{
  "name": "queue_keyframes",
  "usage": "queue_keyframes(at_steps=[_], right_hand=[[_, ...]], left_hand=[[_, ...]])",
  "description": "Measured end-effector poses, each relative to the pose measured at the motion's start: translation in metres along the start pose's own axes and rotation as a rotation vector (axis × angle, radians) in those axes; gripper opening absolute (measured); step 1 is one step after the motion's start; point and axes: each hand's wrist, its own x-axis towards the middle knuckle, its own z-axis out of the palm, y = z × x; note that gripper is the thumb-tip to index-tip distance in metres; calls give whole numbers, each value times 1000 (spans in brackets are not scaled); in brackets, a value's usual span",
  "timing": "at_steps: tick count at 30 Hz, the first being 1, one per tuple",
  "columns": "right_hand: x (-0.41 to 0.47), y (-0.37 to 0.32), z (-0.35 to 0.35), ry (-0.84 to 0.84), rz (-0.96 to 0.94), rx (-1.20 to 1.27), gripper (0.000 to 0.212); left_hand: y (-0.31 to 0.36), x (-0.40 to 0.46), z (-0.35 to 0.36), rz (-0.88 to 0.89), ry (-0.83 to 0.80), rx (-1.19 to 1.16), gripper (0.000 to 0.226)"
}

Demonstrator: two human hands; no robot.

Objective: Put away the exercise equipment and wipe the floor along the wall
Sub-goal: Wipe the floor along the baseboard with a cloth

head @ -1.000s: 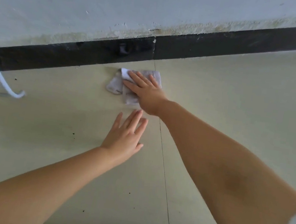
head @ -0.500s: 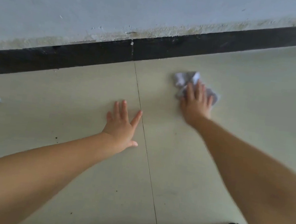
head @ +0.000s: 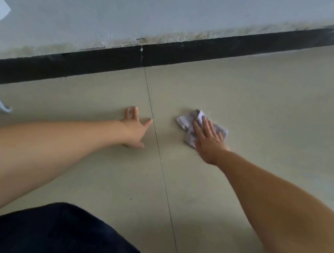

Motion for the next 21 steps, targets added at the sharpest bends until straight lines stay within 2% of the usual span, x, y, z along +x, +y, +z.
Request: queue_keyframes(at_steps=[3,5,8,11,13,15,16,17,19,21], right_hand=[[36,31,-30,-19,83,9,62],[27,19,-16,32,46,18,62],[-38,-18,47,37,-221,-70,65],[-97,-35,84,-120,-460,-169,60],[-95,-19,83,-201,-604,-211,55],[-67,9,62,-179,-766,-296,56],[-47,25,48,-126,-732,-310,65],[-24,43,30,-57,-620,-303,71],[18,77,-9,57,-323,-255,63],[47,109,-46,62,-118,-169,61]], left_hand=[[8,1,-18,-29,-45,32,82],[11,-5,-24,-54,-64,-36,73],[20,-10,-18,-144,7,-197,59],[50,-18,7,-231,203,-292,62],[79,-25,26,-266,297,-394,64],[106,-34,43,-287,334,-493,61],[119,-37,51,-290,345,-529,60],[130,-40,57,-290,360,-556,59],[147,-41,65,-276,396,-612,56],[164,-35,66,-288,399,-666,56]])
